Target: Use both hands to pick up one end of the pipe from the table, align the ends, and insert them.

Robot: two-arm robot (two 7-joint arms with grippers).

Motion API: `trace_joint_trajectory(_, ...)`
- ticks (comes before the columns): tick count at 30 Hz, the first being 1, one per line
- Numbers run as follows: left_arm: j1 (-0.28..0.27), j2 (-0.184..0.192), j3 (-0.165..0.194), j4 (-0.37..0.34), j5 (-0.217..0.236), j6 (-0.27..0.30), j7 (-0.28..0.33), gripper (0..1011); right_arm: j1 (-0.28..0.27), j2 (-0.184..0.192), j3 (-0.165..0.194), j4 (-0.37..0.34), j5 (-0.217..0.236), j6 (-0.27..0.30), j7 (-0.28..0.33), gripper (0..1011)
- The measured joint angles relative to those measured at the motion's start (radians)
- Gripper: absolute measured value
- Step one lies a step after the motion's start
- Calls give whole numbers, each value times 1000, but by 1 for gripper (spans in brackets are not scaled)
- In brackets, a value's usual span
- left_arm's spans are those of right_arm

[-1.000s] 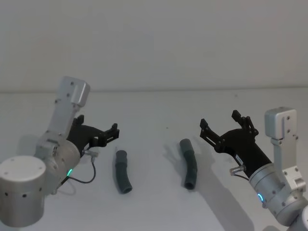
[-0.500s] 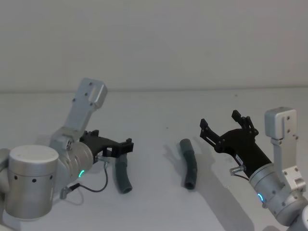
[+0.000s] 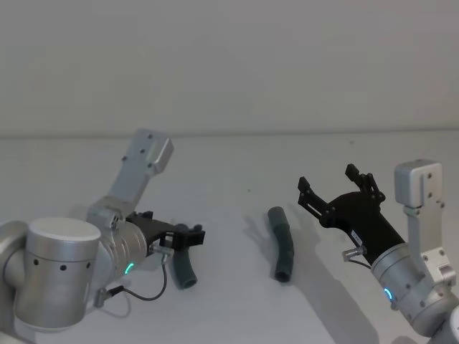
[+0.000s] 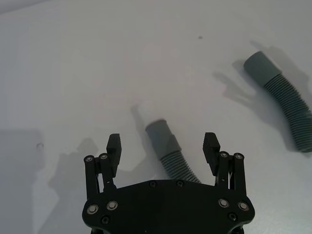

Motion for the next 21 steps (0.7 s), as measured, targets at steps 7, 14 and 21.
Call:
trace_joint_trajectory(7, 3, -8, 2, 5, 12, 38, 13, 1001, 0, 0, 0, 0, 0, 0, 0, 1000)
trace_joint_trajectory(14, 7, -14, 6, 13, 19, 53, 16, 1001, 0, 0, 0, 0, 0, 0, 0, 1001)
trace_joint_trajectory(21, 9, -16, 14, 20, 25, 56, 13, 1001, 0, 0, 0, 0, 0, 0, 0, 1001)
